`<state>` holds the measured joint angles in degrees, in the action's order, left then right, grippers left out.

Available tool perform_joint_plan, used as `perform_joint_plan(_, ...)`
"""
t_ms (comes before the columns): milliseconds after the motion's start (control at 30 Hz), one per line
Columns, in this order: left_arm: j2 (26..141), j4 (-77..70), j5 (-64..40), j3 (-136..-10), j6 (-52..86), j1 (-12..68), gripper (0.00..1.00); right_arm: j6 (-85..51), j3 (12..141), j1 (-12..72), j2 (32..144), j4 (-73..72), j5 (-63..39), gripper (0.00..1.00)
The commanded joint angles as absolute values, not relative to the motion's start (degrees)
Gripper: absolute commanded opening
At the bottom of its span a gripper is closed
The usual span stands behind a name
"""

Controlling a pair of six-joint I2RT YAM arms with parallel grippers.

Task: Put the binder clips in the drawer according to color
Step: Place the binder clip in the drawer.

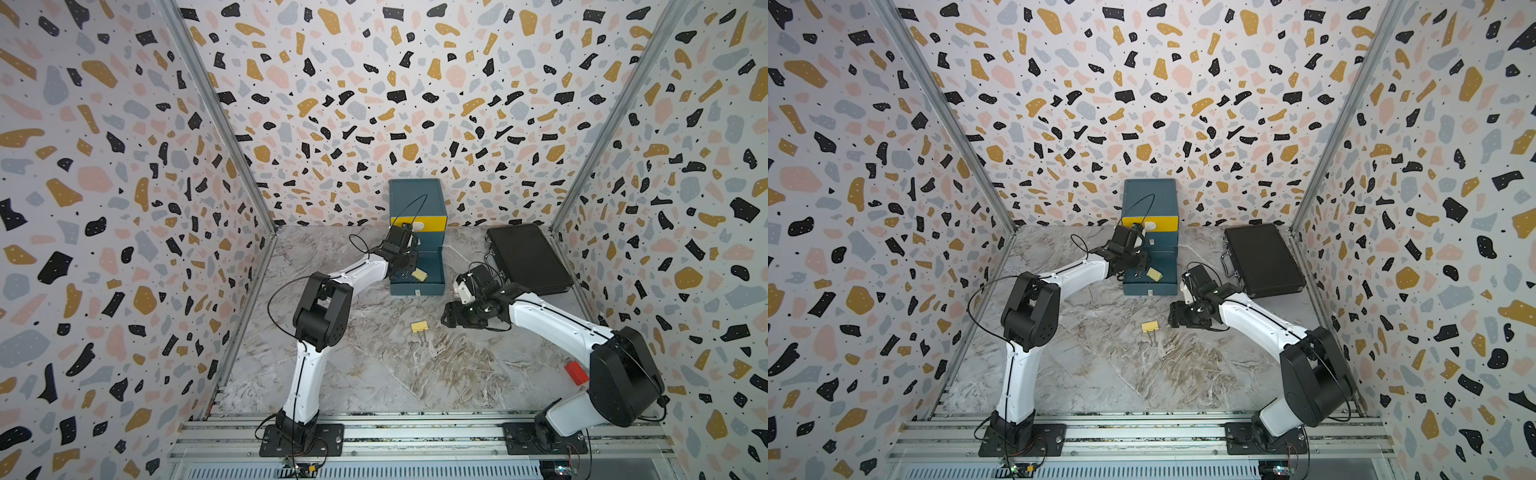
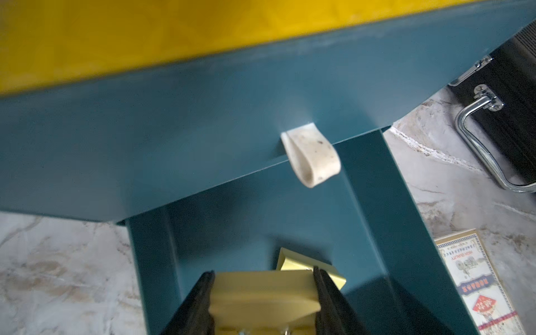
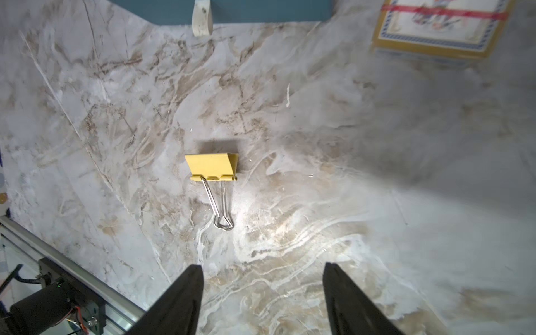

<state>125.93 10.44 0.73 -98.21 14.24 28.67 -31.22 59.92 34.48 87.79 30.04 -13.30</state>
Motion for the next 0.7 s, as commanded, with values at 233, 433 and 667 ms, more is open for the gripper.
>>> perform_joint_plan(233, 118.08, 9.95, 2.52, -94.21, 18.38, 28.7, 0.84, -23.68, 70.38, 43.15, 98.88, 31.9, -0.6, 0.81)
perform_joint_plan(433, 108.26, 11.94, 3.29, -87.87, 21.49, 27.53, 0.85, -22.33, 73.0, 45.06, 102.92, 31.77, 0.57, 0.85)
perform_joint_plan(667, 94.06, 16.11, 0.05, -77.34, 24.65, 23.26, 0.85, -22.37, 76.7, 47.65, 107.98, 32.55, 1.62, 0.85)
